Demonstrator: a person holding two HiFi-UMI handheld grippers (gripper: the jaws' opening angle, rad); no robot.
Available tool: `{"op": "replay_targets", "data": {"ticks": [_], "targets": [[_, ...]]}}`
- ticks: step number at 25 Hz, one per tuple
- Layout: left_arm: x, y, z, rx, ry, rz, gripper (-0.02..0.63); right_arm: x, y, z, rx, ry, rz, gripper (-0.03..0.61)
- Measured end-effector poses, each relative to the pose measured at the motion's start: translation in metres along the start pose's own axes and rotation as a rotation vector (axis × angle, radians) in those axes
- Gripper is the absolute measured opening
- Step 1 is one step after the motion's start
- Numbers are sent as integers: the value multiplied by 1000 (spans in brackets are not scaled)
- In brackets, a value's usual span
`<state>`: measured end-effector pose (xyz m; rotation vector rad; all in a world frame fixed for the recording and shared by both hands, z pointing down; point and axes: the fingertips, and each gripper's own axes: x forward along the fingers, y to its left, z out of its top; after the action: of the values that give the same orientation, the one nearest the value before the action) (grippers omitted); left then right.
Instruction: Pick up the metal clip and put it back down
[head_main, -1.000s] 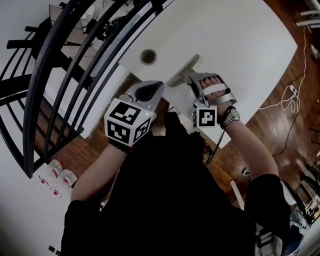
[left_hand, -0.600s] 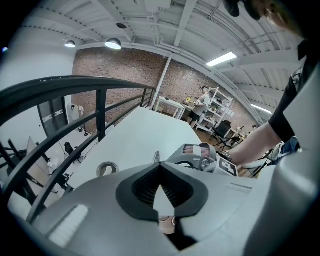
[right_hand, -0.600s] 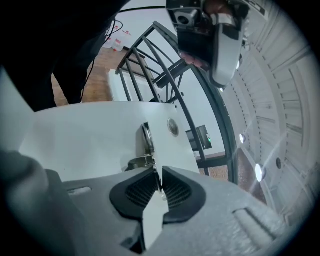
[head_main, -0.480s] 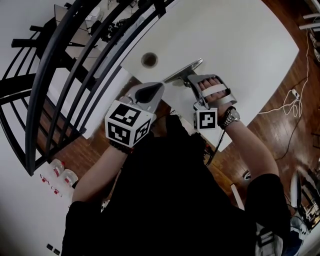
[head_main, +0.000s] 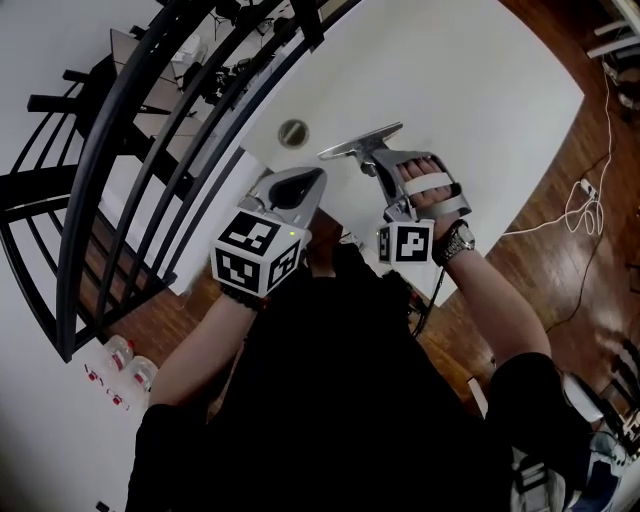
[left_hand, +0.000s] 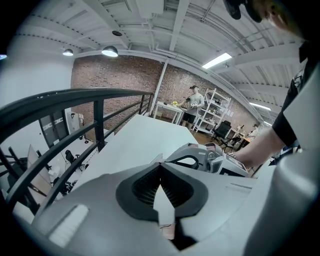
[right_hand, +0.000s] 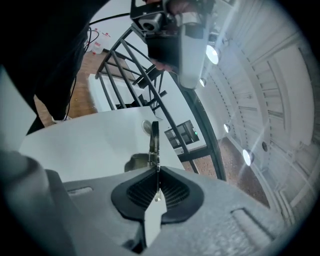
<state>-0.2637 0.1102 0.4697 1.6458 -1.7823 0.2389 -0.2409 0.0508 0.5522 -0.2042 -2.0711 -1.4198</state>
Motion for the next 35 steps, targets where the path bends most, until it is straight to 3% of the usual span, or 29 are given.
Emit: {"op": "replay_targets", "data": {"ticks": [7, 19, 29, 35], "targets": [[2, -11, 26, 48, -50, -55, 17, -17, -36, -22, 212, 112, -83, -5], [23, -26, 91, 178, -100, -242, 17, -50, -100, -55, 535, 297, -235, -6], [14, -26, 106, 243, -134, -359, 17, -82, -107, -57, 1005, 334, -299, -6], [13, -33, 114, 280, -139, -417, 17, -99, -115, -53, 1135, 331, -345, -6]]}}
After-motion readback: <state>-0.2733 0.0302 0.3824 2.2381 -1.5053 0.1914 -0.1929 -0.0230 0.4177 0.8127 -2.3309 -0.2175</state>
